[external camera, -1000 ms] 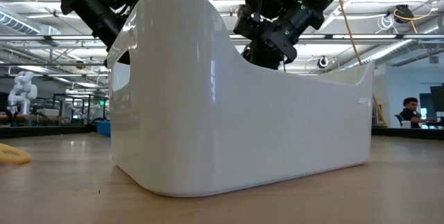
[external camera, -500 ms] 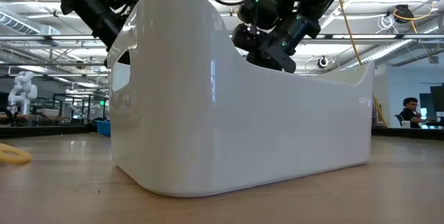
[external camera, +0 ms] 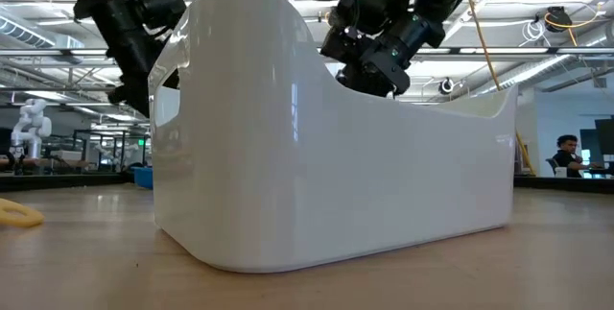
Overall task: Nest measuring cups in basket
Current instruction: Stack the blue measuring cup on top of the green measuring cup
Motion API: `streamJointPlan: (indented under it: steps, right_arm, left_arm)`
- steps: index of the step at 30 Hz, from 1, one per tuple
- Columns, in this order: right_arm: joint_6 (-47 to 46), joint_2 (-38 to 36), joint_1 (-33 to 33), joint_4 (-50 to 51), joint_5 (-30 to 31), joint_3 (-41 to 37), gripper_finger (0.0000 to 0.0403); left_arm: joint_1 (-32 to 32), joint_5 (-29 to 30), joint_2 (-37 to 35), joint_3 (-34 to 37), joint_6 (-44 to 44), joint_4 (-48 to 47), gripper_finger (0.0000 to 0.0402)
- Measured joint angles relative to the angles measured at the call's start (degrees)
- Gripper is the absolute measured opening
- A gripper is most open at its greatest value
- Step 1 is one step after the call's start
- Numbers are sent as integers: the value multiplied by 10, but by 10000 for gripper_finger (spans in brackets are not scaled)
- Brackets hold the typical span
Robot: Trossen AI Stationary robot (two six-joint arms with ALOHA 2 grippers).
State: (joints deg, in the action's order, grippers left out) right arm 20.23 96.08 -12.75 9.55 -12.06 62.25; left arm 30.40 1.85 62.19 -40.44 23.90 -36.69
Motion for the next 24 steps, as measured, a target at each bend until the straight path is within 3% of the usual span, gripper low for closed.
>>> streamJointPlan:
  steps: [9, 24]
  right_arm:
    - [4, -33, -19, 3, 0, 0, 258]
    - [18, -38, -26, 26, -1, 0, 258]
  left_arm:
    - [64, -1, 85, -47, -11, -113, 149]
    - [125, 8, 196, -72, -101, -99, 150]
